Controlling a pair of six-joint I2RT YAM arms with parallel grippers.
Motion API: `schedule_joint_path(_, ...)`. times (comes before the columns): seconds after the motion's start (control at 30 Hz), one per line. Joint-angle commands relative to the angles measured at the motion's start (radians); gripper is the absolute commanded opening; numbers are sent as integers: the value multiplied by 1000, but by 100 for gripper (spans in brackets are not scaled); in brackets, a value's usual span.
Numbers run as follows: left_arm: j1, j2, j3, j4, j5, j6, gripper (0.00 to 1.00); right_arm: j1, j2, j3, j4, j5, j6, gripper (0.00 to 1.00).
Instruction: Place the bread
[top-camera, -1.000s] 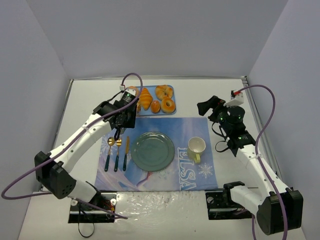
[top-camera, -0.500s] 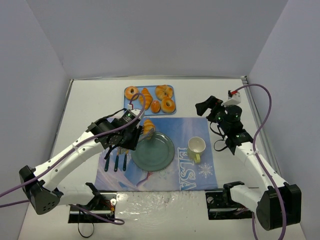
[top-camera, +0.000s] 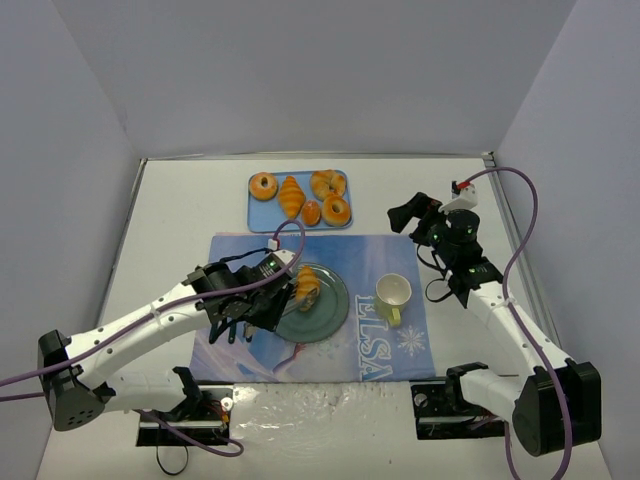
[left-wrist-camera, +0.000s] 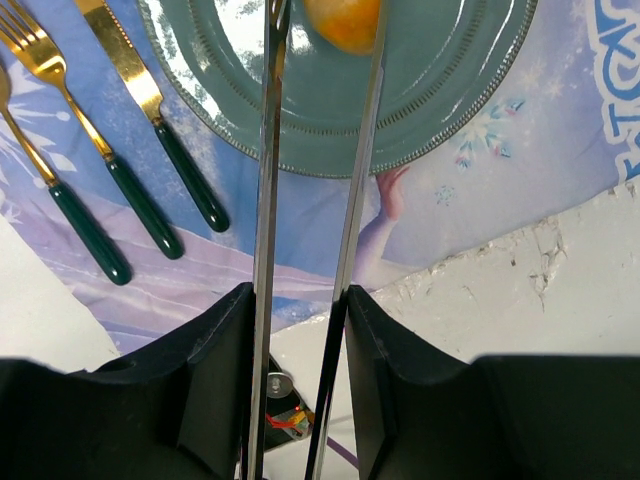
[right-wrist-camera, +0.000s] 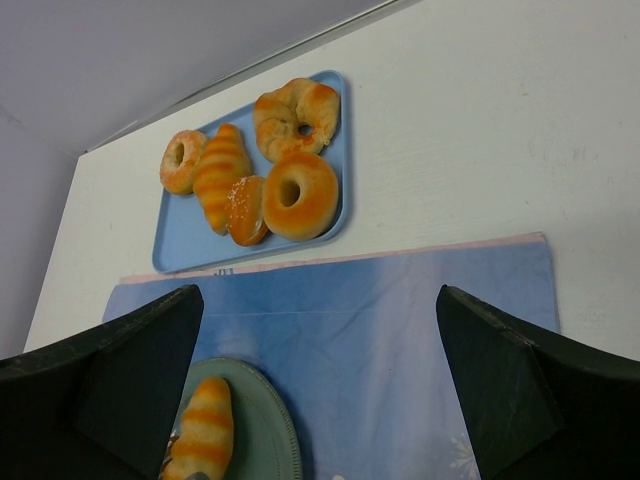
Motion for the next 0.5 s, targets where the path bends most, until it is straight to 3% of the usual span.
schedule_joint_path(0.0, -30, -23, 3, 0, -22, -60, 0, 12, 3, 27, 108, 18, 6, 100)
schedule_joint_path(0.17, -56, -15, -13, -16, -26, -71, 2, 15, 7, 20, 113, 20, 8, 100)
schedule_joint_path(0.47, -64, -35, -8, -51, -34, -75, 28, 17, 9, 15, 118, 23, 9, 100)
